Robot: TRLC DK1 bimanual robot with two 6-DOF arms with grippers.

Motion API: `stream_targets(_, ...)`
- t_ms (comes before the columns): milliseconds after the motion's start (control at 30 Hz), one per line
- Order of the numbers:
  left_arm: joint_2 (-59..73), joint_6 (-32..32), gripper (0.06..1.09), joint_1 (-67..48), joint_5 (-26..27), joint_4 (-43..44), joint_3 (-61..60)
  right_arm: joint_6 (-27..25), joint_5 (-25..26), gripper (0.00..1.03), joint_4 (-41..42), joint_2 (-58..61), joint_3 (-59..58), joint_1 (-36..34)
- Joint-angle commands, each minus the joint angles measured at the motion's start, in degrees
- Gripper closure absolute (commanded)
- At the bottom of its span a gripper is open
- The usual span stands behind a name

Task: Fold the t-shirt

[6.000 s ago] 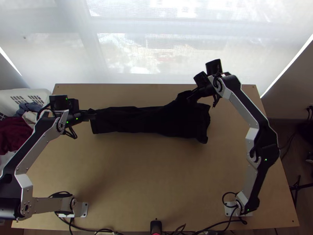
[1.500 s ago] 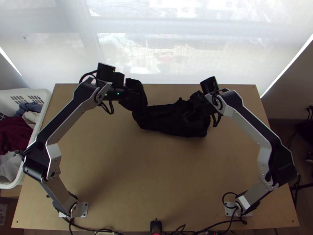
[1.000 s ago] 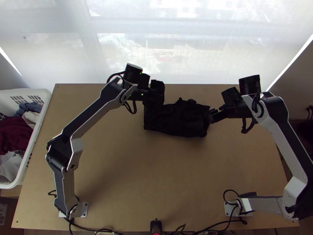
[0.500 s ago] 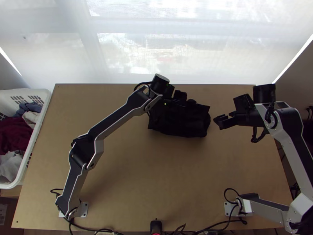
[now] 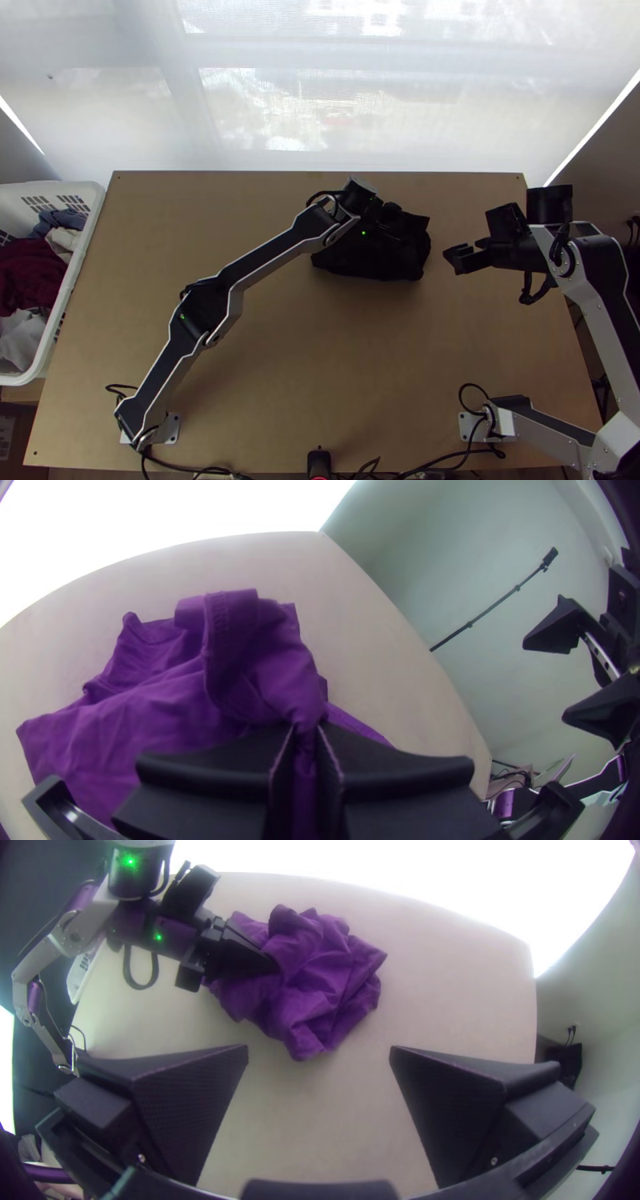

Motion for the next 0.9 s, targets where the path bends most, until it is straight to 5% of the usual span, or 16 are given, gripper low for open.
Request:
stream_targets(0, 2.4, -0.8, 1.05, -1.5, 0.0, 3.3, 0.8, 0.2, 0.0, 0.04, -0.2, -2.1, -2.7, -0.3)
stream_targets(300, 4.5, -0.8, 1.02, -1.8, -3.6, 6.5, 0.9, 0.2, 0.0, 0.04, -1.3, -4.1, -4.1, -0.3)
stream_targets(400, 4.6, -0.5, 0.53, -1.5, -3.6, 6.2, 0.9, 0.2, 0.0, 0.04, -1.3, -4.6, -5.1, -0.2)
stream_targets(500, 4.7, -0.4, 0.14, -1.0, -3.6, 4.7, 0.8, 0.3, -0.1, 0.04, -1.3, -4.7, -5.4, 0.0)
stream_targets(533, 4.5, -0.3, 0.1, -0.6, -3.6, 4.0, 0.7, 0.3, -0.1, 0.04, -1.3, -4.7, -5.4, 0.1)
stream_targets(867, -6.1, 2.1, 0.1, 9.1, -3.3, -5.4, -2.5, -1.8, 0.0, 0.04, 0.0, -2.7, -4.8, 2.5)
